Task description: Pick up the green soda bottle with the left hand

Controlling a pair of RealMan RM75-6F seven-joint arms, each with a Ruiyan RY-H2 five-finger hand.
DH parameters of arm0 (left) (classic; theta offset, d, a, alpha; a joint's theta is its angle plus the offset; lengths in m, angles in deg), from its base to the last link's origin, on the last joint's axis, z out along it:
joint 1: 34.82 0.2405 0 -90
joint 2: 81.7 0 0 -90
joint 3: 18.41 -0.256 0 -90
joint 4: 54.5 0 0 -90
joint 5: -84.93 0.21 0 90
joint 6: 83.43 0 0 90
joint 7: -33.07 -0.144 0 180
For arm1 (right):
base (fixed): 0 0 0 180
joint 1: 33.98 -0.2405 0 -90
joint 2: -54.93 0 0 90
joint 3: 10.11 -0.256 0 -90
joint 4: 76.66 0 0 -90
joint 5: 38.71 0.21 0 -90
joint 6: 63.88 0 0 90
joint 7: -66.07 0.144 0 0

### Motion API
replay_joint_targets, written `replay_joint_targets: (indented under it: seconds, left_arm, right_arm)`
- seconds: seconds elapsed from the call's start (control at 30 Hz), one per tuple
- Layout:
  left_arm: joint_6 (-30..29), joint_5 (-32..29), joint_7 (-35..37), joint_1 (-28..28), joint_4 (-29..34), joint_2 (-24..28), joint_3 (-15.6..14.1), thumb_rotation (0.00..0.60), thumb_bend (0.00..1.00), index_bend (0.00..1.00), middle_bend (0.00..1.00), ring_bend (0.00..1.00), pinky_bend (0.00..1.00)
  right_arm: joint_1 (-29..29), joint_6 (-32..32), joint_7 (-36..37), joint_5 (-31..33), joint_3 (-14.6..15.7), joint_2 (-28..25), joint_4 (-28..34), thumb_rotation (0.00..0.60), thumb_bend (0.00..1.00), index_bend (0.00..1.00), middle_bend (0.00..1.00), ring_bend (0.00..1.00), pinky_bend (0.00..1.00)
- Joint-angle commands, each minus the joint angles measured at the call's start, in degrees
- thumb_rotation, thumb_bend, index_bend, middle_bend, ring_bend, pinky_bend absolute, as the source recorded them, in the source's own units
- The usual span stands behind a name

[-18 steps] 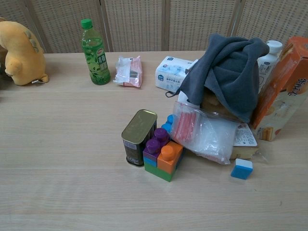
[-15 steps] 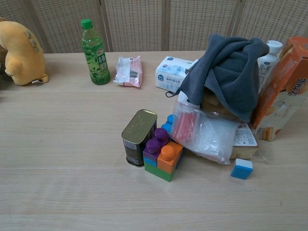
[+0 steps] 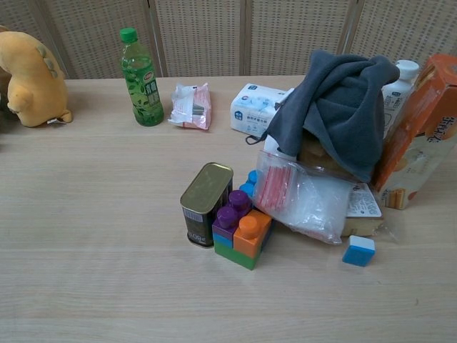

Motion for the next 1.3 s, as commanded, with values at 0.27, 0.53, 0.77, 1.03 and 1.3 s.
replay_joint_targets:
  seconds: [0.27, 0.53, 0.77, 1.03, 1.3]
  left_arm:
    - [17.2, -25.46, -12.83, -16.87, 3.92, 1.05, 13.65, 0.6, 0.0, 0.03, 0.0, 0.0, 0.0]
    - [21.07, -44.84, -28.19, -29.69, -2.97, -6.96, 17.74, 0.6, 0.0, 0.04, 0.0, 0.0, 0.0]
    - [21.53, -55.97, -35.98, -38.18, -13.02, -15.25, 18.4, 0.6, 0.0, 0.05, 0.0, 0.0, 0.0]
    - [22.19, -60.17, -39.43, -44.7, -24.22, -22.04, 19.6, 0.6, 0.0, 0.06, 0.0, 0.0, 0.0]
    - [25.26, -61.89, -37.32, -47.77, -36.62, -28.5, 20.65, 0.6, 0.0, 0.06, 0.0, 0.0, 0.0]
  right_arm:
    - [-0.17, -0.48, 0.63, 0.34, -0.07, -0.14, -0.19, 0.599, 0.0, 0.0, 0.0, 0.0, 0.0]
    - [-0.34, -0.95, 1.15, 0.67, -0.1, -0.07, -0.54, 0.598, 0.0, 0.0, 0.0, 0.0, 0.0]
    - [-0.41, -1.24, 2.2, 1.5, -0.43, -0.33, -0.98, 0.599, 0.0, 0.0, 0.0, 0.0, 0.0]
    - [-0.68, -2.15, 3.59, 3.04, -0.93, -0.57, -2.09, 0.6, 0.0, 0.0, 0.0, 0.0, 0.0]
    - [-1.06, -3.15, 4.45, 4.96, -1.61, -0.36, -3.18, 0.599, 0.0, 0.0, 0.0, 0.0, 0.0]
